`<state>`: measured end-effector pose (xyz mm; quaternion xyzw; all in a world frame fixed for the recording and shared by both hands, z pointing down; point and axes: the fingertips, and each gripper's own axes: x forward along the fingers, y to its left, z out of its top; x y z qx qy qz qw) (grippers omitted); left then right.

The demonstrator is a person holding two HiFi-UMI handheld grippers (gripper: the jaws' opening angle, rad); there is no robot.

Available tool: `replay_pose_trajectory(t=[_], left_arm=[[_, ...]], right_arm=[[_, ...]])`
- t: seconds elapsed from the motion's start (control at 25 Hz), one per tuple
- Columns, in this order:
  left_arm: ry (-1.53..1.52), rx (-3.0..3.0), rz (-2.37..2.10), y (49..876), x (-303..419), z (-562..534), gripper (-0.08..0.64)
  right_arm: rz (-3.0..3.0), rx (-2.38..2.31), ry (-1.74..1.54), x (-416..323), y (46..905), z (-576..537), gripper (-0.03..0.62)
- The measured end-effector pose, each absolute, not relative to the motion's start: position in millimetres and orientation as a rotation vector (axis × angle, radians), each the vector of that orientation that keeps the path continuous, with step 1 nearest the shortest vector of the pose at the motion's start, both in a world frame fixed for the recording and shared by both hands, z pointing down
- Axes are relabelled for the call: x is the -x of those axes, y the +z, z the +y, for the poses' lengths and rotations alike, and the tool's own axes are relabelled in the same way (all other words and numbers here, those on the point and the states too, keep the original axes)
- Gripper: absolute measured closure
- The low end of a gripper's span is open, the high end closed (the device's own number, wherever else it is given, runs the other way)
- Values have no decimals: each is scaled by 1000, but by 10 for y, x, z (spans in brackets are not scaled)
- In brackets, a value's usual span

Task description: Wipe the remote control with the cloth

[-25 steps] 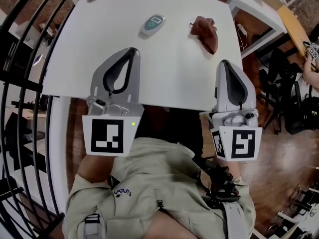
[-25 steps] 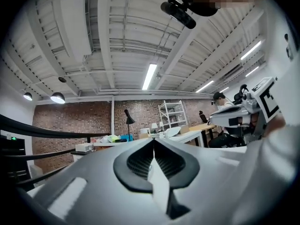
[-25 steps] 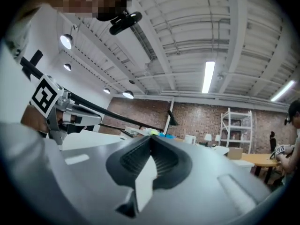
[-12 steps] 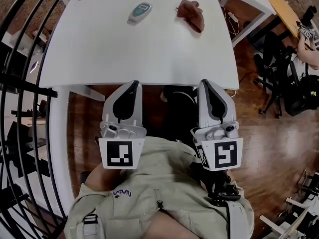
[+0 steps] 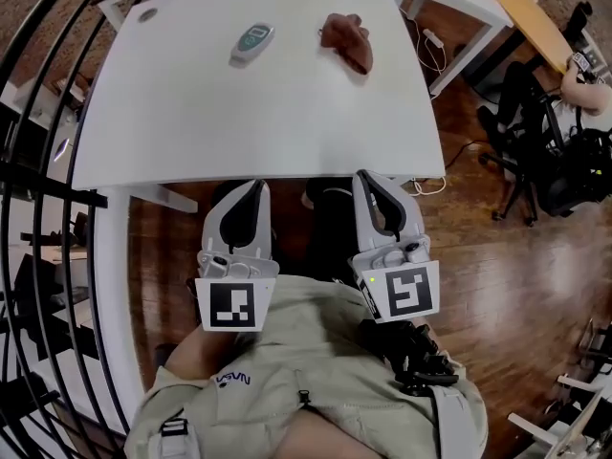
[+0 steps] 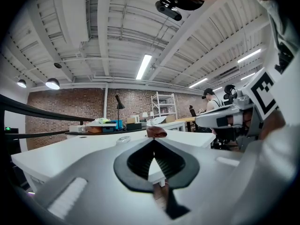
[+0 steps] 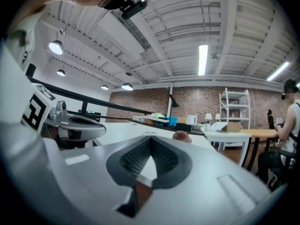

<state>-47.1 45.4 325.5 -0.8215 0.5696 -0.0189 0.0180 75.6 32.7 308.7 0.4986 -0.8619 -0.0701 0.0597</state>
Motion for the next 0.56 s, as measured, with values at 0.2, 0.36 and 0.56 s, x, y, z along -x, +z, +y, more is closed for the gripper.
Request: replay_pose_trajectory(t=[0.2,0.36,0.56], left_arm=[[-62,2547,1781,3268,474,419,558],[-41,2543,1784,3227,484,390,558],[-79,2531,1752,3234,487,384,558]], right_arm=[[-2614,-1506,-213,-761,3091,295,591],[-2615,-1495,-217,-743,3081,270,591],[-2610,-1493,-220,-748,3090,256,591]])
